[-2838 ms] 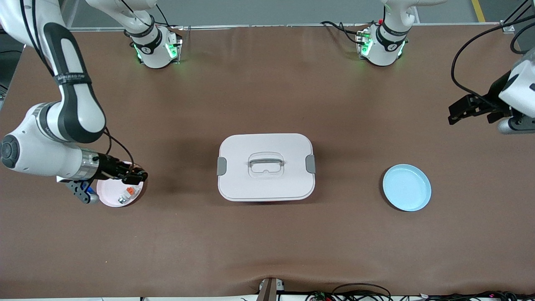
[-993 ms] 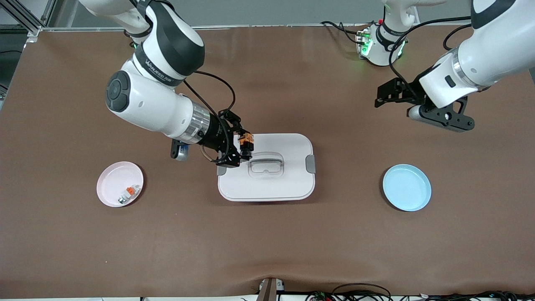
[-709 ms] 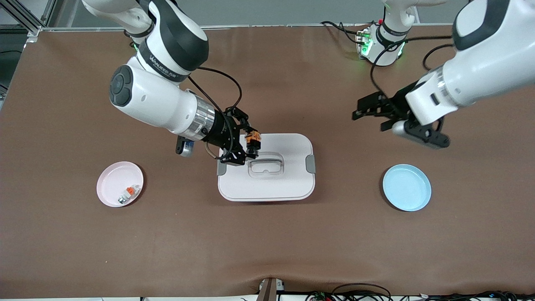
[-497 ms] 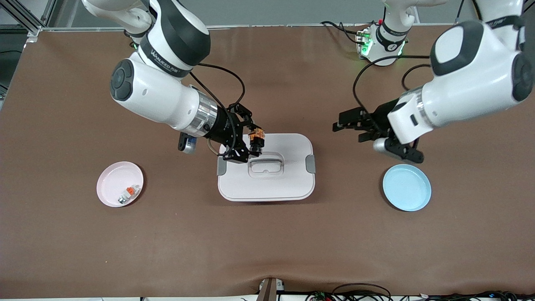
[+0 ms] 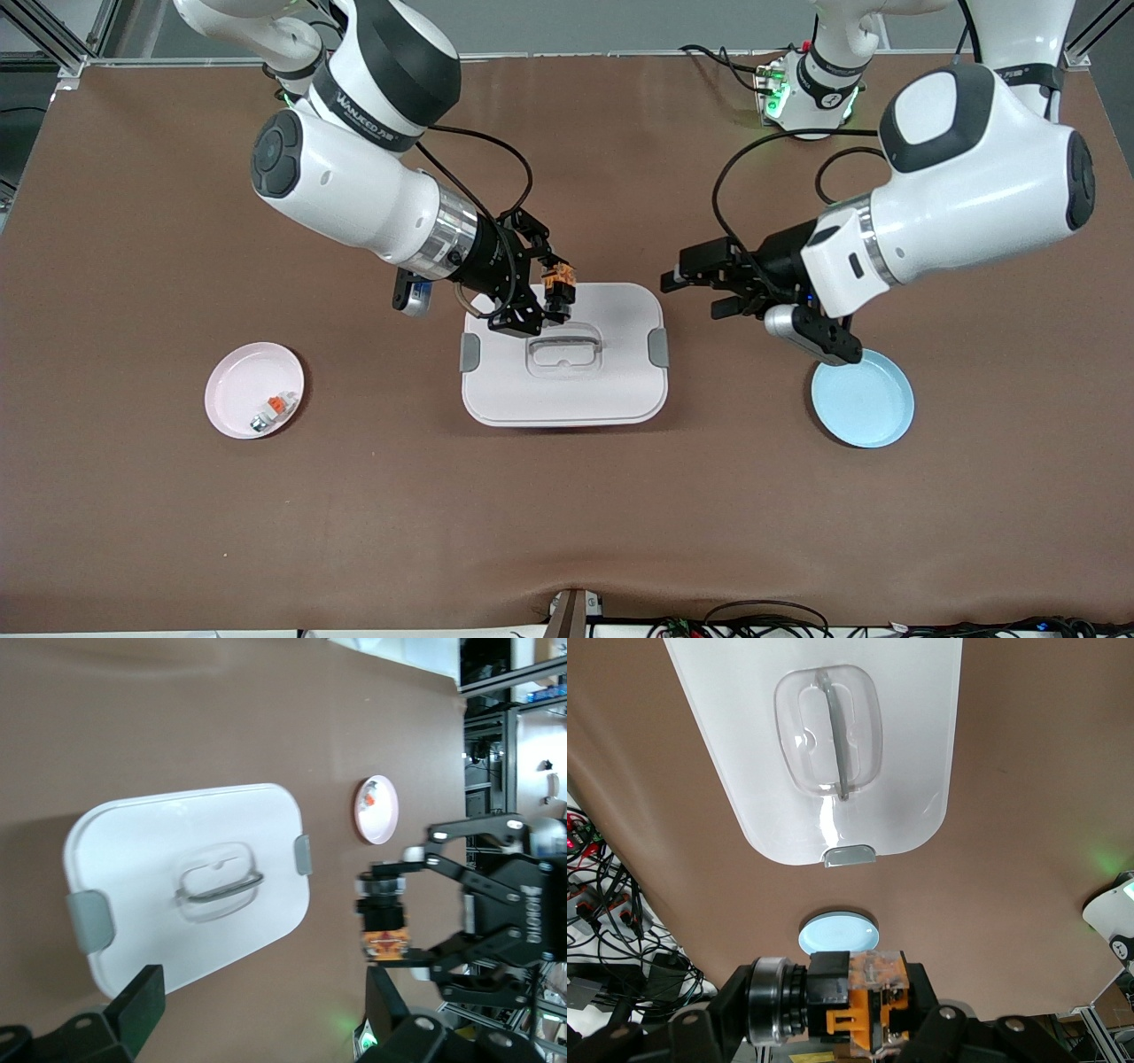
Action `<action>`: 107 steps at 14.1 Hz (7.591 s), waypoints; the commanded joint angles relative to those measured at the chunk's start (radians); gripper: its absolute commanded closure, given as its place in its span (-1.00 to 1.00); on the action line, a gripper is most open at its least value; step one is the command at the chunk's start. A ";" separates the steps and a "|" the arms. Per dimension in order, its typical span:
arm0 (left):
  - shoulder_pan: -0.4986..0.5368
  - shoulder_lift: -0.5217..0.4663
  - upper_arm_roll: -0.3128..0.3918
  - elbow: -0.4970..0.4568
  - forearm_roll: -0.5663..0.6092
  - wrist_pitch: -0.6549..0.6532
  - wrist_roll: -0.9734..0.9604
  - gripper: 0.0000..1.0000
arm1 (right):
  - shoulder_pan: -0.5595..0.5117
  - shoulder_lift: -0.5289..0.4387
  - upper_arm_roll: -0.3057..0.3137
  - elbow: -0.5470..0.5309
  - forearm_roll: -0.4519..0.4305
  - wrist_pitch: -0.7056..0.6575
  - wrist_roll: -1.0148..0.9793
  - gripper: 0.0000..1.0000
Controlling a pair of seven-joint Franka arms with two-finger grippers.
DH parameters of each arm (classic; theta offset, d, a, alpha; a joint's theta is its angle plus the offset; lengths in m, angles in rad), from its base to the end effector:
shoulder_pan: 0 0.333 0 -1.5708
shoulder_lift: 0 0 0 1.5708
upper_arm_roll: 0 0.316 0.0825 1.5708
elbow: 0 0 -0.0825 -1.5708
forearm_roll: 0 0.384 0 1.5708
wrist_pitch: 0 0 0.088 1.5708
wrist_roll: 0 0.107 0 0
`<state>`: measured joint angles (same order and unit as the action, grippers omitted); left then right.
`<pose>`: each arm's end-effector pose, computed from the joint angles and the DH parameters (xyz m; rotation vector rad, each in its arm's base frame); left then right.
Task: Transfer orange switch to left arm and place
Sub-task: 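Grasp the switch with the left gripper beside the right gripper, then carry the switch to the blue plate with the left gripper while the right gripper withdraws, then lower the switch onto the blue plate and open the left gripper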
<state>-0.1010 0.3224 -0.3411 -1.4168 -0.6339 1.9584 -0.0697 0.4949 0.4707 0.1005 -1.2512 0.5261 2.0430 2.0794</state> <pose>0.6117 -0.2932 0.5655 2.3840 -0.1971 0.0475 0.5960 0.4165 0.5371 -1.7720 1.9564 0.6254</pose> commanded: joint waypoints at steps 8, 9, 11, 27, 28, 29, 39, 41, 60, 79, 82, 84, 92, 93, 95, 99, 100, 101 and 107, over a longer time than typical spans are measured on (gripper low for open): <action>-0.098 0.081 -0.002 0.030 -0.079 0.074 0.111 -1.00 | 0.027 0.045 -0.010 0.029 0.011 0.059 0.019 1.00; -0.098 0.084 -0.002 0.030 -0.081 0.074 0.110 -1.00 | 0.027 0.045 -0.009 0.030 0.011 0.059 0.019 1.00; -0.114 0.092 -0.002 0.029 -0.081 0.076 0.111 -1.00 | 0.027 0.045 -0.009 0.030 0.011 0.059 0.019 1.00; -0.169 0.159 -0.002 0.035 -0.084 0.232 0.116 -0.95 | 0.036 0.060 -0.009 0.029 0.011 0.100 0.019 1.00; -0.169 0.161 -0.004 0.035 -0.084 0.234 0.116 -0.92 | 0.036 0.062 -0.009 0.030 0.011 0.100 0.019 1.00; -0.169 0.162 -0.002 0.035 -0.084 0.237 0.123 -0.82 | 0.036 0.060 -0.009 0.029 0.011 0.100 0.019 1.00; -0.178 0.152 -0.002 0.033 -0.072 0.234 0.117 1.00 | 0.036 0.060 -0.009 0.030 0.012 0.100 0.021 1.00; -0.175 0.149 -0.002 0.033 -0.070 0.232 0.117 1.00 | 0.036 0.060 -0.009 0.030 0.012 0.100 0.021 1.00; 0.168 -0.020 0.013 0.019 0.437 -0.513 0.140 1.00 | -0.042 0.031 -0.018 0.023 -0.106 -0.150 -0.479 -1.00; 0.402 0.118 0.017 -0.473 0.849 0.258 0.172 1.00 | -0.512 -0.265 -0.015 -0.086 -0.540 -0.517 -2.022 -1.00; 0.394 0.188 0.016 -0.406 0.901 0.261 0.186 1.00 | -0.585 -0.296 -0.013 -0.111 -0.525 -0.512 -2.081 -1.00; 0.395 0.236 0.016 -0.370 0.904 0.273 0.188 1.00 | -0.595 -0.366 -0.015 -0.212 -0.518 -0.451 -2.112 -1.00; 0.400 0.320 0.014 -0.375 0.913 0.399 0.191 0.40 | -0.595 -0.448 -0.015 -0.297 -0.517 -0.417 -2.116 -1.00; 0.400 0.320 0.016 -0.375 0.915 0.399 0.191 -0.16 | -0.596 -0.449 -0.018 -0.297 -0.524 -0.428 -2.134 -1.00; 0.396 0.314 0.014 -0.375 0.916 0.390 0.185 -1.00 | -0.611 -0.446 -0.018 -0.287 -0.528 -0.452 -2.174 -1.00; 0.403 0.223 0.002 -0.381 0.912 0.299 0.177 -1.00 | -0.619 -0.446 -0.016 -0.283 -0.538 -0.504 -2.168 -1.00; 0.399 0.177 -0.009 -0.375 0.912 0.239 0.176 -1.00 | -0.621 -0.445 -0.016 -0.283 -0.538 -0.524 -2.158 -1.00; 0.400 0.121 -0.013 -0.373 0.909 0.184 0.179 -1.00 | -0.622 -0.443 -0.016 -0.281 -0.540 -0.537 -2.136 -1.00; 0.408 -0.124 -0.013 -0.282 0.892 -0.103 0.196 -1.00 | -0.630 -0.443 -0.018 -0.278 -0.541 -0.544 -2.130 -1.00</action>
<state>0.2962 0.2513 -0.3510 -1.7379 0.2575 1.9484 0.1156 -0.1155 0.0491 0.0690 -1.5150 0.0007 1.5021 -0.0660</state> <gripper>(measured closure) 0.000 0.000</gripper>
